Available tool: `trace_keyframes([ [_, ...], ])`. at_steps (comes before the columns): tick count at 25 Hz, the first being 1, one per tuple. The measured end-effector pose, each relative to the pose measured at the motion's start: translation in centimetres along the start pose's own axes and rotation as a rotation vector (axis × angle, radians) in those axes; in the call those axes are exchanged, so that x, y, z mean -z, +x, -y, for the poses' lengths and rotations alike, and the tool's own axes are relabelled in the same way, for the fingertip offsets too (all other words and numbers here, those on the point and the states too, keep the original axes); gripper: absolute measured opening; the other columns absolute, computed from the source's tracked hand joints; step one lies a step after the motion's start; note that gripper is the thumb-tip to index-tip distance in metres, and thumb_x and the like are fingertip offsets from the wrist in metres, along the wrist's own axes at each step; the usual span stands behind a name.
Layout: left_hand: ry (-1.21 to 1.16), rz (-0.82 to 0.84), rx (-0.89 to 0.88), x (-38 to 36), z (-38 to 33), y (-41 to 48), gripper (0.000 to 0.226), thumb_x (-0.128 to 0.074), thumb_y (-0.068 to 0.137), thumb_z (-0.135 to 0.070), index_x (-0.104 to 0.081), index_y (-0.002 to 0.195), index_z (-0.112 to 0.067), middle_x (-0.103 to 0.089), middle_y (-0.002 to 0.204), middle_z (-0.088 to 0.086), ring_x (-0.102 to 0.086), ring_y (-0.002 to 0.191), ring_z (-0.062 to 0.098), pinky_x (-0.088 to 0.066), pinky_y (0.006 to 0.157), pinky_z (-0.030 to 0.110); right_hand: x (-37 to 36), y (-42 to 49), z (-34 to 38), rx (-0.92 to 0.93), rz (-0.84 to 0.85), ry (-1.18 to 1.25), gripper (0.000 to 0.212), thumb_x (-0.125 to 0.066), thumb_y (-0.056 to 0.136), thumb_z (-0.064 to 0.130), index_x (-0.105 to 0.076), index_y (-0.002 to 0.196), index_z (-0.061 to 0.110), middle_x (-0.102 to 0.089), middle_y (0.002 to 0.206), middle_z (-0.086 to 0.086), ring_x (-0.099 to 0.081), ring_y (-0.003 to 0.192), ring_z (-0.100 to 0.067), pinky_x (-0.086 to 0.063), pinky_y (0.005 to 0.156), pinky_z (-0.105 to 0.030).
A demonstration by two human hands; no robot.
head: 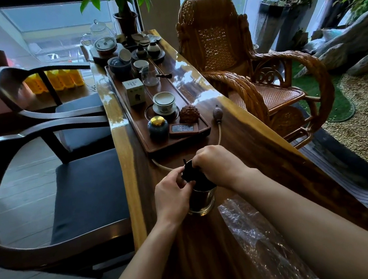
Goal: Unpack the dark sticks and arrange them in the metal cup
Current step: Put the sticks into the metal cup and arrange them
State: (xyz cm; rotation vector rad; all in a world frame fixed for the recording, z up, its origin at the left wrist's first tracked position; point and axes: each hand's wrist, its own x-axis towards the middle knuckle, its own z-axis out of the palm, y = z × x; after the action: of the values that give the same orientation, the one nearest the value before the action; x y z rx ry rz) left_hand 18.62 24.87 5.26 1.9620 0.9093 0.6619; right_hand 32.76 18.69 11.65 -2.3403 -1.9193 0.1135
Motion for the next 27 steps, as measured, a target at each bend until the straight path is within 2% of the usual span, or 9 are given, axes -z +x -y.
trace_keyframes([
  [4, -0.067, 0.034, 0.013, 0.1, 0.1, 0.1, 0.045, -0.077, 0.085, -0.016, -0.066, 0.129, -0.022, -0.072, 0.089, -0.01, -0.068, 0.084, 0.004, -0.06, 0.08, 0.026, -0.2, -0.7, -0.5, -0.032, -0.044, 0.157, 0.022, -0.074, 0.085, 0.012, -0.076, 0.107, 0.014, -0.073, 0.107, -0.004, -0.066, 0.102, -0.023, -0.054, 0.088, -0.035],
  [7, -0.097, 0.058, 0.0, 0.5, 0.6, -0.5, 0.054, -0.079, 0.083, -0.014, -0.061, 0.134, -0.022, -0.07, 0.09, -0.012, -0.067, 0.085, 0.003, -0.058, 0.077, 0.018, -0.1, -3.9, -1.6, -0.242, -0.424, 0.365, 0.022, -0.073, 0.086, 0.009, -0.077, 0.107, 0.013, -0.075, 0.107, -0.002, -0.068, 0.101, -0.02, -0.055, 0.09, -0.037],
  [9, -0.051, 0.104, -0.005, 0.7, 1.0, -0.8, 0.066, -0.082, 0.079, -0.012, -0.057, 0.139, -0.021, -0.065, 0.094, -0.01, -0.065, 0.084, 0.007, -0.056, 0.075, 0.02, -0.8, -6.7, -2.4, -0.442, -0.547, 0.47, 0.026, -0.071, 0.088, 0.006, -0.076, 0.112, 0.013, -0.076, 0.102, -0.001, -0.07, 0.094, -0.015, -0.059, 0.087, -0.038],
  [12, -0.007, 0.155, 0.009, 0.7, 0.9, -0.8, 0.078, -0.085, 0.074, -0.013, -0.051, 0.144, -0.022, -0.062, 0.094, -0.005, -0.062, 0.084, 0.011, -0.056, 0.076, 0.025, -2.7, -9.2, -2.6, -0.669, -0.296, 0.674, 0.055, -0.078, 0.082, 0.014, -0.063, 0.135, 0.017, -0.072, 0.085, 0.005, -0.068, 0.08, -0.012, -0.059, 0.081, -0.04],
  [16, 0.044, 0.166, 0.014, 0.7, 0.0, 0.0, 0.086, -0.089, 0.072, -0.022, -0.047, 0.147, -0.015, -0.067, 0.096, -0.003, -0.065, 0.089, 0.012, -0.058, 0.084, 0.033, -5.1, -8.7, -1.7, -0.701, -0.037, 0.778, 0.098, -0.088, 0.068, 0.045, -0.04, 0.152, 0.025, -0.068, 0.084, 0.003, -0.066, 0.079, -0.015, -0.05, 0.068, -0.029],
  [19, 0.048, 0.184, -0.004, 0.8, -0.6, 0.6, 0.073, -0.089, 0.071, -0.021, -0.057, 0.137, -0.016, -0.065, 0.084, -0.017, -0.065, 0.08, 0.003, -0.054, 0.072, 0.014, -5.7, -7.2, -1.3, -0.661, -0.102, 0.776, 0.085, -0.09, 0.063, 0.047, -0.055, 0.138, 0.032, -0.07, 0.091, 0.01, -0.067, 0.084, -0.008, -0.053, 0.071, -0.027],
  [22, 0.052, 0.197, 0.022, 0.8, -0.8, 1.1, 0.072, -0.087, 0.074, -0.02, -0.056, 0.138, -0.016, -0.062, 0.076, -0.016, -0.062, 0.073, 0.0, -0.05, 0.064, 0.011, -5.5, -6.1, -1.4, -0.635, -0.171, 0.763, 0.071, -0.091, 0.063, 0.045, -0.063, 0.128, 0.031, -0.074, 0.111, 0.013, -0.067, 0.104, -0.007, -0.057, 0.089, -0.033],
  [24, 0.054, 0.207, 0.032, 0.7, -0.8, 1.6, 0.075, -0.087, 0.074, -0.018, -0.053, 0.141, -0.017, -0.066, 0.085, -0.014, -0.065, 0.08, 0.003, -0.048, 0.067, 0.009, -5.0, -5.5, -1.5, -0.628, -0.176, 0.735, 0.061, -0.09, 0.063, 0.045, -0.068, 0.118, 0.032, -0.075, 0.105, 0.012, -0.068, 0.1, -0.005, -0.057, 0.085, -0.031],
  [27, 0.109, 0.217, -0.002, 0.2, -1.3, 2.6, 0.053, -0.085, 0.076, -0.015, -0.063, 0.125, -0.02, -0.071, 0.09, -0.007, -0.071, 0.09, 0.013, -0.051, 0.069, 0.013, -4.3, -4.5, -1.9, -0.614, -0.155, 0.698, 0.046, -0.088, 0.064, 0.041, -0.071, 0.105, 0.031, -0.076, 0.095, 0.011, -0.069, 0.092, -0.006, -0.057, 0.078, -0.032],
])
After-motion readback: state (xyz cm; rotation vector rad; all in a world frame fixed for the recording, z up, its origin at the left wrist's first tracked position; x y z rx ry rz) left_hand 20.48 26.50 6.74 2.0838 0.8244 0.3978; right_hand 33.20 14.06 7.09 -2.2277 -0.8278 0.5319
